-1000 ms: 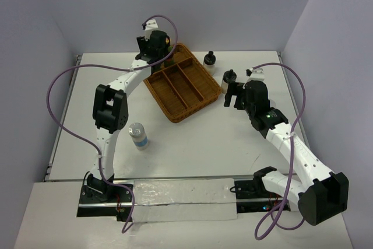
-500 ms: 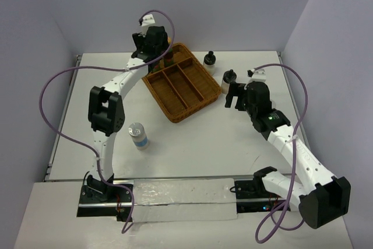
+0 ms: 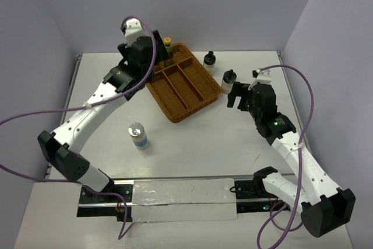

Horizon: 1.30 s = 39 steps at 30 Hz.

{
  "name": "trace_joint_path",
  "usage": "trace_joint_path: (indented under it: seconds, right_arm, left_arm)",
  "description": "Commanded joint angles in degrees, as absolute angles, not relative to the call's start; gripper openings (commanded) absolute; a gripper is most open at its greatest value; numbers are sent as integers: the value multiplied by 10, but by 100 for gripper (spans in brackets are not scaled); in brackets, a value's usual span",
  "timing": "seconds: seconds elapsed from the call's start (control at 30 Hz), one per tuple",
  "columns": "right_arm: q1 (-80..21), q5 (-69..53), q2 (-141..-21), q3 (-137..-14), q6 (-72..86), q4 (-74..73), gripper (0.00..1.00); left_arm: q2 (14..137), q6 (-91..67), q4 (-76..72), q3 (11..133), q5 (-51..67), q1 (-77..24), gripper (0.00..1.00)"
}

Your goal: Organize the condiment bottles

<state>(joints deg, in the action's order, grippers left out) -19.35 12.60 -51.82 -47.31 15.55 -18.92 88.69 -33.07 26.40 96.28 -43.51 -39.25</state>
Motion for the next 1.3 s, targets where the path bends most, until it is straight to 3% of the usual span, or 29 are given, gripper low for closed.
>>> trace_joint_path:
  seconds: [0.0, 0.27, 0.7, 1.27]
  right_arm:
    - [-193, 117, -519, -485, 155, -176, 100]
    - [-194, 92, -527, -473, 155, -156, 100]
    - [-194, 84, -534, -475, 155, -158, 100]
    - [-197, 79, -546, -481, 155, -155, 100]
  left_arm:
    - [814, -448, 458, 899, -495, -455, 96]
    - [738, -636, 648, 773, -484, -500, 98]
    - [689, -758, 686, 677, -443, -517, 99]
    - [757, -806, 678, 628, -412, -516, 99]
